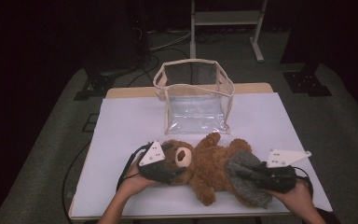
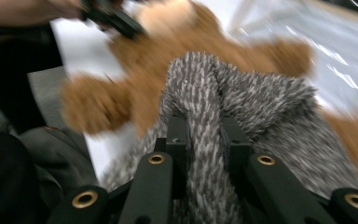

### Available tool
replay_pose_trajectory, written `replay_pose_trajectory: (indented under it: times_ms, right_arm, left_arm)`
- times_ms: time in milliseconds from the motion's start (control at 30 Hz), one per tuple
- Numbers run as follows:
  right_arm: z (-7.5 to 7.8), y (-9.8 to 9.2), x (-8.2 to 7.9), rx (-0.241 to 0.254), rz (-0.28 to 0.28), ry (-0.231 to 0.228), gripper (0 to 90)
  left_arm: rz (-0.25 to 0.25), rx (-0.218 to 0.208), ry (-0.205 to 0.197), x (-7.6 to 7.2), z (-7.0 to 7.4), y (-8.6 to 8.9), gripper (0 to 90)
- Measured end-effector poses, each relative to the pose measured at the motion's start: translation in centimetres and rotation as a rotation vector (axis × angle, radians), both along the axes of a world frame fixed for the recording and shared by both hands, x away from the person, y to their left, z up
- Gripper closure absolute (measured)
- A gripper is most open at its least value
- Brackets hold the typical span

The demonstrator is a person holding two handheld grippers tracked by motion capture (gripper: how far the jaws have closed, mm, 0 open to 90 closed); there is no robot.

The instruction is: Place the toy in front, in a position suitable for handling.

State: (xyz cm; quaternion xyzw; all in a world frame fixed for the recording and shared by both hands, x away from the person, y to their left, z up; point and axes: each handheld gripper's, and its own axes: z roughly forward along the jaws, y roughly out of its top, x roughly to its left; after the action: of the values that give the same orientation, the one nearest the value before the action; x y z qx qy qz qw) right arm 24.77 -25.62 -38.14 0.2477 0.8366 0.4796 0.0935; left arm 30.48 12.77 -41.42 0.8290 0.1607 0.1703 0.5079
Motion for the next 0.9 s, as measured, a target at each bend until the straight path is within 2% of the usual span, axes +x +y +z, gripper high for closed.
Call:
replay_pose_trajectory:
  times_ms: [67, 167, 300, 433, 533, 600, 667, 767, 833, 900]
  right_arm:
    - [-0.9, -1.9, -0.2, 0.018, -0.05, 0.044, 76.9]
    - [-1.1, -2.6, -0.6, 0.059, -0.052, 0.055, 76.9]
    - [0.1, -0.7, -0.7, 0.067, 0.013, 0.012, 77.0]
    - [1.2, 2.3, -0.1, 0.063, 0.098, -0.022, 77.0]
    - [1.2, 4.5, 0.3, 0.013, 0.141, -0.048, 76.9]
    - [0.9, 5.1, 0.4, -0.009, 0.159, -0.046, 76.9]
    - [0.7, 4.6, 0.4, -0.017, 0.158, -0.045, 77.0]
    - [0.5, 2.7, 0.1, -0.018, 0.107, -0.014, 77.0]
    - [1.0, 2.1, -0.3, -0.002, 0.092, -0.006, 77.1]
    - [1.9, 2.7, -0.5, -0.005, 0.115, -0.023, 77.1]
  left_arm:
    - [-0.004, -0.002, 0.006, 0.0, 0.0, 0.0, 13.6]
    - [-0.002, -0.001, 0.006, 0.1, 0.0, 0.0, 13.5]
    - [0.005, -0.004, 0.01, 0.1, 0.0, -0.1, 13.5]
    - [0.006, -0.007, 0.013, 0.1, -0.1, -0.1, 13.5]
    - [0.005, -0.006, 0.011, 0.1, -0.1, -0.1, 13.5]
    - [0.003, -0.005, 0.007, 0.1, -0.1, 0.0, 13.5]
    - [0.003, -0.007, 0.008, 0.1, -0.1, 0.0, 13.5]
    - [0.004, -0.008, 0.016, 0.2, 0.0, -0.2, 13.9]
    - [0.003, -0.005, 0.02, 0.2, 0.0, -0.3, 13.9]
    - [0.01, -0.002, 0.022, 0.2, 0.0, -0.4, 13.9]
